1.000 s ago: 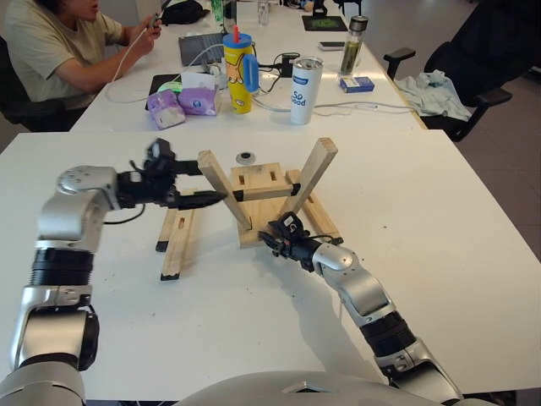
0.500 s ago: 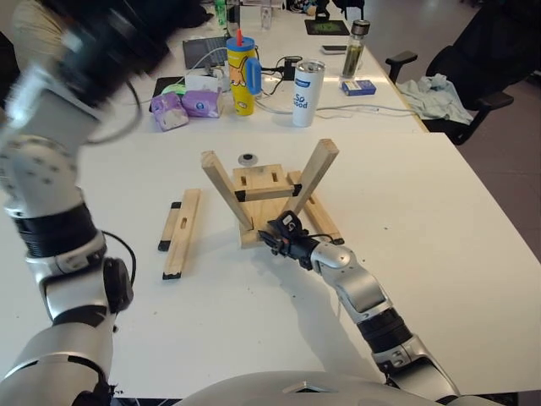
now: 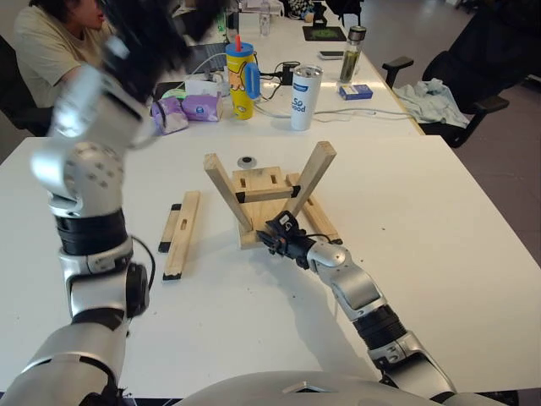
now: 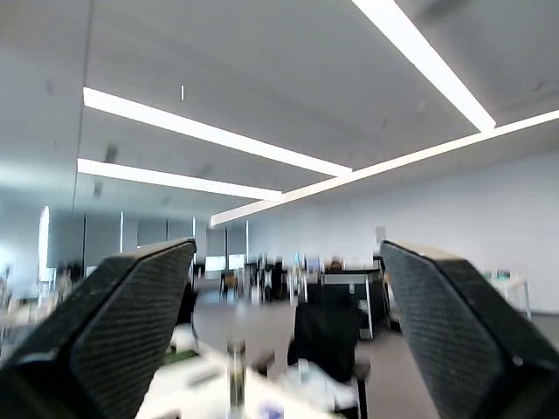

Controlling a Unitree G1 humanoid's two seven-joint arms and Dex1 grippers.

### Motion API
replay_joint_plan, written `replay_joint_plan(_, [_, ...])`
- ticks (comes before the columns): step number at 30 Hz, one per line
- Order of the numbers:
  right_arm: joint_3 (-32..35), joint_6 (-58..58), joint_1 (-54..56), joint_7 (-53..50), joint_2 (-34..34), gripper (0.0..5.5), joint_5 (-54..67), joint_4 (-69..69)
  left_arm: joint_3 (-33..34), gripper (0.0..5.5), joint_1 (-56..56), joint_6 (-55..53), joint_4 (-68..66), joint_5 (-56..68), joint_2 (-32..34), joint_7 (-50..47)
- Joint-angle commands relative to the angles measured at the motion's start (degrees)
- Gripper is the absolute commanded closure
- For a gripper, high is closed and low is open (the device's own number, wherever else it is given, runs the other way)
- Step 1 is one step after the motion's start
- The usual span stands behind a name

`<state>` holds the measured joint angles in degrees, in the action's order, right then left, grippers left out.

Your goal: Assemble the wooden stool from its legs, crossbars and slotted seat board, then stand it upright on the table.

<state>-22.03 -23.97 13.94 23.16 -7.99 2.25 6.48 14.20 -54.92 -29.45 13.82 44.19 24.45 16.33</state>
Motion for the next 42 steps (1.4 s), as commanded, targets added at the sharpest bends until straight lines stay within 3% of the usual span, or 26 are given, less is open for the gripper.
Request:
replay_joint_plan(1, [-1.8,-6.1,-4.0,-0.2,-2.1,3.76,-3.0,6.9,-17.3,1.57,22.2,-11.7,-3.1,-10.5,0.7,-4.3])
replay_joint_plan(3, [-2.1,-6.1,-3.6,-0.1,-1.9,3.76,-3.1,7.3,-31.5,1.57,36.5,-14.7,-7.3,-17.3,0.9,-5.1])
replay_joint_plan(5, [-2.2,-6.2,-2.9,0.1,-1.7,3.76,-3.2,8.0,-35.1,1.57,41.5,-13.1,-9.3,-21.2,-0.1,-6.3])
replay_joint_plan(8, [-1.8,-6.7,-2.9,0.1,-1.8,3.76,-3.0,7.6,-31.3,1.57,34.9,-8.8,-7.1,-23.8,-1.6,-7.7])
replay_joint_plan(13, [-1.6,-5.2,-1.8,0.2,-1.3,3.76,-3.0,10.0,-18.7,1.57,24.1,2.3,-1.8,-28.3,-3.8,-13.9])
replay_joint_plan(17, [1.0,0.4,-0.7,-1.1,0.1,3.76,-2.0,9.4,-13.3,1.57,26.7,5.8,5.5,-32.7,-5.3,-19.6])
replay_joint_plan(20, [4.7,8.7,-2.2,1.1,1.6,3.76,2.9,1.3,-10.4,1.57,30.9,7.8,9.7,-32.7,-7.1,-20.4])
replay_joint_plan(23, [5.2,10.1,-5.1,6.7,0.4,3.76,7.6,-7.9,-8.3,1.57,32.1,9.0,12.4,-26.2,-8.2,-14.9])
replay_joint_plan(27, [5.1,5.6,-10.6,13.3,-6.4,3.76,10.6,-16.0,-10.1,1.57,30.0,6.3,14.5,-14.9,-6.4,-1.5])
replay_joint_plan(33, [12.7,1.4,-13.5,22.2,-19.4,3.76,14.2,-14.3,-14.8,1.57,31.5,-0.9,18.3,-3.3,-4.5,10.1])
replay_joint_plan(37, [17.7,4.7,-3.7,21.3,-21.6,3.76,12.8,-2.9,-18.4,1.57,33.9,-4.6,18.5,0.3,-3.7,14.6])
replay_joint_plan(42, [20.3,12.1,12.9,15.5,-16.0,3.76,10.9,13.2,-21.9,1.57,34.9,-8.7,18.0,1.3,-2.3,17.1])
